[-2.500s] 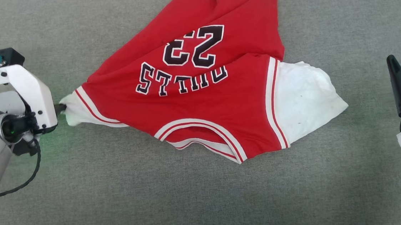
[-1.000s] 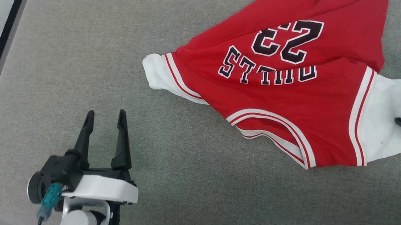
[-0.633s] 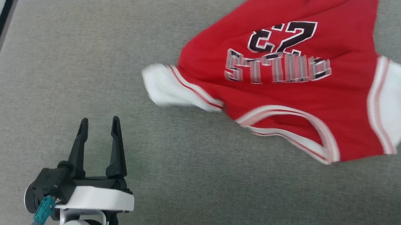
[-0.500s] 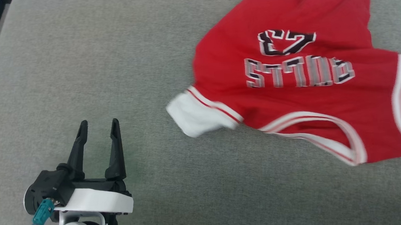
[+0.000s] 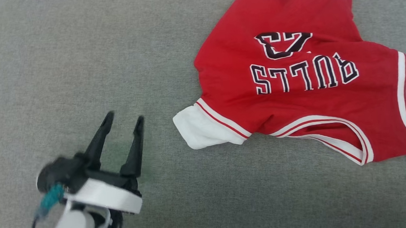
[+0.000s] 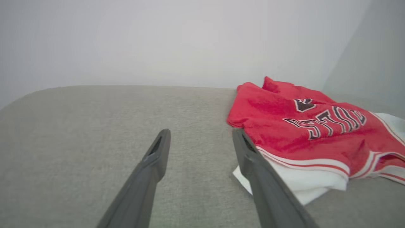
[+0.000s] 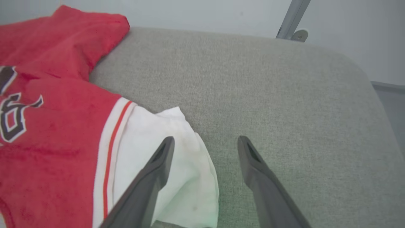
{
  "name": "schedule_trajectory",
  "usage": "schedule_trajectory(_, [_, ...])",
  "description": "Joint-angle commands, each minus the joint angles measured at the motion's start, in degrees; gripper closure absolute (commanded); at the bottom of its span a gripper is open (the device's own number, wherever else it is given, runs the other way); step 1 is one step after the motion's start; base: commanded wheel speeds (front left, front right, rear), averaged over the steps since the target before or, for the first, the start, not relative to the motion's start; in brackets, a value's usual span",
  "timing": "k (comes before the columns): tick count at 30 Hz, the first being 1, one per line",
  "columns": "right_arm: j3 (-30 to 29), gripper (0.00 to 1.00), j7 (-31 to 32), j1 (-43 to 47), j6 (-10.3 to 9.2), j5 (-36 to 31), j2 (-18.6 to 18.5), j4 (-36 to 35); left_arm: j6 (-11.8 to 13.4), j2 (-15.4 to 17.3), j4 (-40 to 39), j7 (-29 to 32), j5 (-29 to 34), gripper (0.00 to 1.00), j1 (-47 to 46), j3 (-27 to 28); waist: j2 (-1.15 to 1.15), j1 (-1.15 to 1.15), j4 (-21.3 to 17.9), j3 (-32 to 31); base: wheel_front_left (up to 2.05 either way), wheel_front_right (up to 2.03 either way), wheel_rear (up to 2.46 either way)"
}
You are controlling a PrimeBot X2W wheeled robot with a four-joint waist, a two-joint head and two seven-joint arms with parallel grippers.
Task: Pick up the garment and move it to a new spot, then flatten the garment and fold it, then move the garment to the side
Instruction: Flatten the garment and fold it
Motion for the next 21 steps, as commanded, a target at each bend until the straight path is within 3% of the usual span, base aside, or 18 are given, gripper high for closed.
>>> schedule_trajectory(1, [-0.9,0.0,-2.1,0.4,-0.27,-0.8,1.2,-1.2,-0.2,3.8,0.1,0.6,-3.1,0.0,-2.8,-3.5,0.0,0.0,-0.5,-0.3,0.0,0.0,0.0])
schedule_trajectory(7, [-2.1,0.0,-5.6,1.3,-0.27,-2.9,4.2,-6.5,-0.1,19.4,-3.1,14.3,-20.5,0.0,-13.2,-16.9,0.0,0.0,-2.9,0.0,0.0,0.0,0.0])
schedule_trajectory(11, [-1.3,0.0,-6.0,2.0,-0.26,-4.0,6.3,-10.6,-0.1,27.5,-5.2,26.1,-34.5,0.0,-20.3,-23.2,0.0,0.0,-4.8,0.9,0.0,0.0,0.0])
schedule_trajectory(16, [0.5,0.0,-5.8,2.3,-0.17,-5.1,8.9,-14.9,-0.1,32.9,-4.6,41.2,-50.9,0.0,-28.9,-30.7,0.0,0.0,-7.8,2.9,0.0,0.0,0.0])
schedule_trajectory(21, [0.9,0.0,-5.7,1.7,-0.17,-5.5,10.0,-17.1,-0.1,34.2,-2.1,49.6,-58.3,0.0,-34.2,-34.7,0.0,0.0,-9.7,5.2,0.0,0.0,0.0])
